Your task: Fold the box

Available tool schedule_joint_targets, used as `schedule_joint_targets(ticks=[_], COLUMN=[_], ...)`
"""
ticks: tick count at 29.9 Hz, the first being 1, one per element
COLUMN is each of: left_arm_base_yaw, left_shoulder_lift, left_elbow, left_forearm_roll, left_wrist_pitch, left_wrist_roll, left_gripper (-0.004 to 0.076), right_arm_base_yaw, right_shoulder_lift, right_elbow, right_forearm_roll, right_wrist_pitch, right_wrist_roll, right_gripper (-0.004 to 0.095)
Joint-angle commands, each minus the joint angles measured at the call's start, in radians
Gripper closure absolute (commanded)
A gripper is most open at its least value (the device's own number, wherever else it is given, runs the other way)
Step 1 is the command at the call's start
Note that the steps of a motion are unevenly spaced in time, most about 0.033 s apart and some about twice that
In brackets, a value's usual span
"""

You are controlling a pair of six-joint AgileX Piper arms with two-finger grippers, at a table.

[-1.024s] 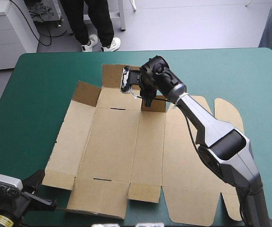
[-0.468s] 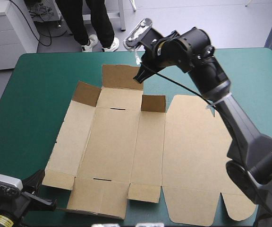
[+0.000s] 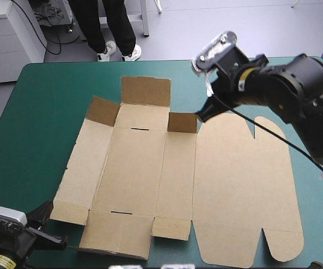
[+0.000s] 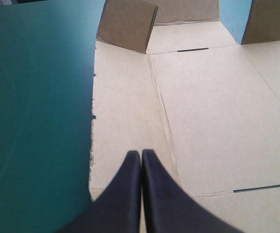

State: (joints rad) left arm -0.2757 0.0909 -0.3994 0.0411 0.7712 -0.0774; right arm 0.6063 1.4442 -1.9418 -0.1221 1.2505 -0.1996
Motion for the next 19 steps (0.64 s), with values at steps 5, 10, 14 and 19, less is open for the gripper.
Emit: schedule_joint_targets(ticks=[5,10,14,19], left_arm_base_yaw=[0.002,0.002,0.002,0.002], left_shoulder_lift=[0.015,0.015,0.015,0.015], left_elbow=[-0.023,-0.023,-0.023,-0.023], left_forearm_roll=[-0.005,-0.005,-0.005,-0.005], left_wrist_pitch=[-0.071,-0.072,-0.072,-0.072], left_wrist_roll=[-0.005,-0.005,-0.005,-0.005], left_gripper=[0.0732,0.0732,0.0732,0.0732], right_arm_base_yaw=[-0.001,-0.001,-0.001,-0.001], right_shoulder_lift=[-0.321,-0.545,-0.72,-0.889], right_elbow=[0.468,0.795,1.022,1.21], right_forearm_roll=[-0.042,-0.039,-0.038,-0.038], right_wrist_pitch=[-0.112,-0.27,-0.352,-0.397], right_wrist_roll=[0.122,0.213,0.246,0.28], right_gripper=[0.092,0.092,0.092,0.092])
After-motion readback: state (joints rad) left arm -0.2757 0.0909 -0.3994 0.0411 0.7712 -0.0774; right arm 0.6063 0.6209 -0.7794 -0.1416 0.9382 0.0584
